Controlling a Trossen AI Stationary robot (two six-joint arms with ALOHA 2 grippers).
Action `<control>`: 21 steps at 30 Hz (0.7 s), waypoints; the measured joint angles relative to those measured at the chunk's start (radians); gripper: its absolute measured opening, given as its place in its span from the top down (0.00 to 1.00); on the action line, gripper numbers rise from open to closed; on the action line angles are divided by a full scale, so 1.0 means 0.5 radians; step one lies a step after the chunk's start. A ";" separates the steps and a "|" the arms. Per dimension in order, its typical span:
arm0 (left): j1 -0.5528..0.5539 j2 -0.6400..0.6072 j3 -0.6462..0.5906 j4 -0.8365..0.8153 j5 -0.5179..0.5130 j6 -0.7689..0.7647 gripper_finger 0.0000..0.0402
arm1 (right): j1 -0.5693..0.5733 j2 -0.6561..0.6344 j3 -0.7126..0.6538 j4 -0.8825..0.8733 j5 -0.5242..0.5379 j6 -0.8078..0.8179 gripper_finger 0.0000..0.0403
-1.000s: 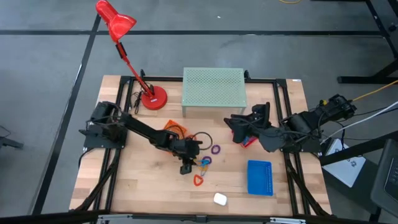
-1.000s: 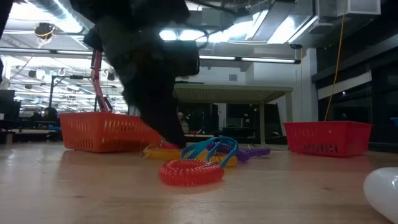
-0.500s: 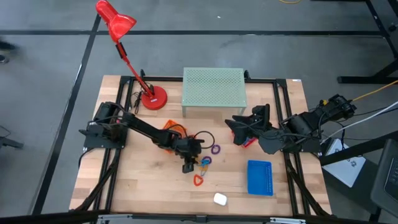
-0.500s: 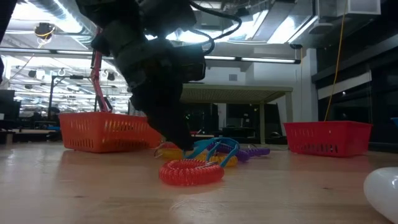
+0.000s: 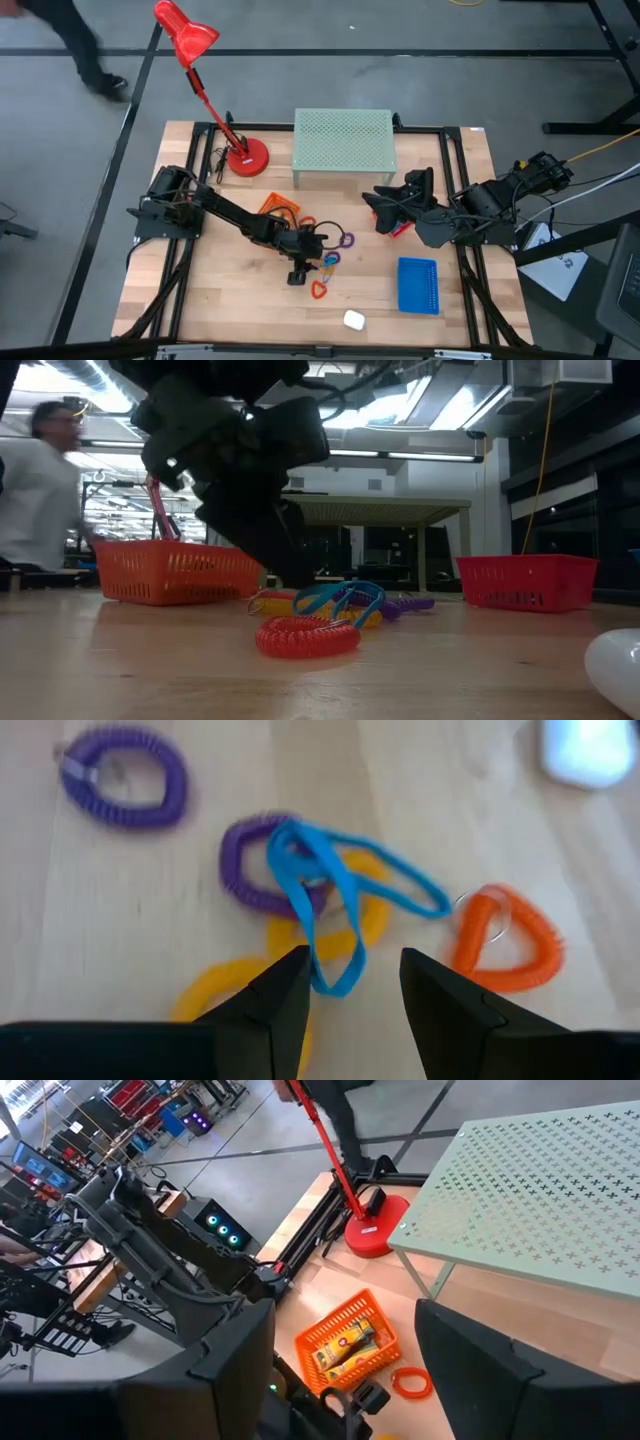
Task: Pick & Place Office Desk Supplies
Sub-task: Put the blue rubber band into the red bin
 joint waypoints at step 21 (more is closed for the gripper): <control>0.017 0.031 0.003 -0.042 0.067 0.081 0.80 | -0.001 0.000 -0.001 0.013 0.000 0.012 0.40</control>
